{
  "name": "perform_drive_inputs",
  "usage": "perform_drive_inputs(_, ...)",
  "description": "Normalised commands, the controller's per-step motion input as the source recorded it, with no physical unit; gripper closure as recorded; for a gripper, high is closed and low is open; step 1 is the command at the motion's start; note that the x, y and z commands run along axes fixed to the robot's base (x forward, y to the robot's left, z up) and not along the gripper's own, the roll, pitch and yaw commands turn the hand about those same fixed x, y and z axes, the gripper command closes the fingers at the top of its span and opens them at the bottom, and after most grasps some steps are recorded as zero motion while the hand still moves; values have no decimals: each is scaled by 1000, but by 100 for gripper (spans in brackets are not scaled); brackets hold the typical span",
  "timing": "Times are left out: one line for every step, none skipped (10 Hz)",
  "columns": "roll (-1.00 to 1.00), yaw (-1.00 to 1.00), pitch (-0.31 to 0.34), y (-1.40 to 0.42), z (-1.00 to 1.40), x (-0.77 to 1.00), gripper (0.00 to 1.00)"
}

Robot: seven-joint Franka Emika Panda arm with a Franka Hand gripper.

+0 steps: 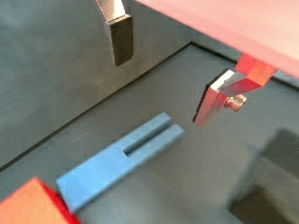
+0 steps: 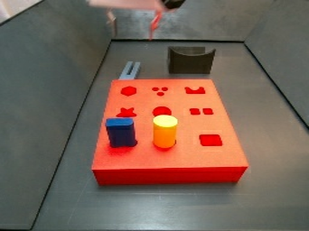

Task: Pick up the double-square object. Move up. Place the double-square object on the fixture. Regrasp the double-square object. Move to above the board. Insert the double-square object.
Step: Pick up the double-square object.

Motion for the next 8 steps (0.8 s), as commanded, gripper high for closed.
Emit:
perform_drive_inputs(0, -149, -157, 0, -689, -106, 0)
perform_drive_inputs(90, -169, -141, 0, -760, -9, 0)
perform_drive_inputs(0, -149, -169, 0, -786, 20, 0)
perform_drive_inputs(0, -126, -3, -31, -746, 463, 0)
perform_drive_inputs(-13, -251, 0, 0, -726, 254, 0)
perform_drive_inputs(-23, -189, 0, 0, -606, 69, 0)
perform_drive_inputs(-33, -206, 0, 0, -594, 94, 0)
perform_drive_inputs(-89, -286, 7, 154, -523, 0, 0)
